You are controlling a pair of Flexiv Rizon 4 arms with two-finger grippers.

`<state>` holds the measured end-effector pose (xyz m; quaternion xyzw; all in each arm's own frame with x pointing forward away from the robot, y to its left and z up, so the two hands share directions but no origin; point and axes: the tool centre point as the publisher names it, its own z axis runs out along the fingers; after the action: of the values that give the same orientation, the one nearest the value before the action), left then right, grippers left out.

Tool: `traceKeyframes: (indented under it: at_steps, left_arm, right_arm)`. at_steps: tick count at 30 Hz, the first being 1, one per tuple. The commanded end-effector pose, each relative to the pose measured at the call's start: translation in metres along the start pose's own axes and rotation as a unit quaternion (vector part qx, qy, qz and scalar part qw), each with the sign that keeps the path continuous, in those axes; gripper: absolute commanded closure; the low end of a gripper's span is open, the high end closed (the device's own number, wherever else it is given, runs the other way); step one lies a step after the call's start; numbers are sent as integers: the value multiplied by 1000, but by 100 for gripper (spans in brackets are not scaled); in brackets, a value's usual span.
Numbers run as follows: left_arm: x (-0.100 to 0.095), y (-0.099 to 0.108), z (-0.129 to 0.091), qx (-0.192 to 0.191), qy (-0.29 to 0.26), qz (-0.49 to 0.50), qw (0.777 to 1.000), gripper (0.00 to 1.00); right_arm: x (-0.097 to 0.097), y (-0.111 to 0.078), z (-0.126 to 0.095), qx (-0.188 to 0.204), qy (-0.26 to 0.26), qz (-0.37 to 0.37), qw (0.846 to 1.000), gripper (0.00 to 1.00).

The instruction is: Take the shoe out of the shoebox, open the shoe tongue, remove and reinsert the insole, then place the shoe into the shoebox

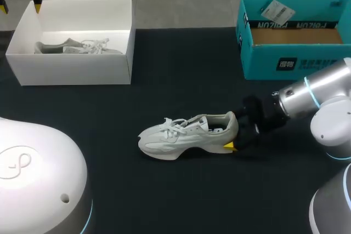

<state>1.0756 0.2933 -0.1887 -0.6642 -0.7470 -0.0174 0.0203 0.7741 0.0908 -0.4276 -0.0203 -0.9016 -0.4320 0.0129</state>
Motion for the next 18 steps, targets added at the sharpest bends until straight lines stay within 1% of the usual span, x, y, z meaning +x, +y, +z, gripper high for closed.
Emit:
traceKeyframes:
  at_steps: [1,4,5,6,7,8,13,18]
  left_arm:
    - [0,-1,0,-1,1,0,1000,0]
    - [0,-1,0,-1,1,0,1000,0]
    - [0,-1,0,-1,1,0,1000,0]
    - [0,-1,0,-1,1,0,1000,0]
    - [0,-1,0,-1,1,0,1000,0]
    - [0,-1,0,-1,1,0,1000,0]
    - [0,-1,0,-1,1,0,1000,0]
    - [0,-1,0,-1,1,0,1000,0]
  right_arm:
    - [-2,-1,8,-4,1,1,1000,0]
    - [-2,-3,11,-7,1,3,1000,0]
    - [-1,-2,12,-7,0,4,1000,27]
    - [-1,-2,13,-7,0,5,1000,58]
    - [0,-3,14,-6,0,6,1000,83]
    - [2,-3,15,-6,-1,7,1000,100]
    - [8,-2,17,-6,-4,20,1000,100]
    - [8,-2,17,-6,-4,20,1000,100]
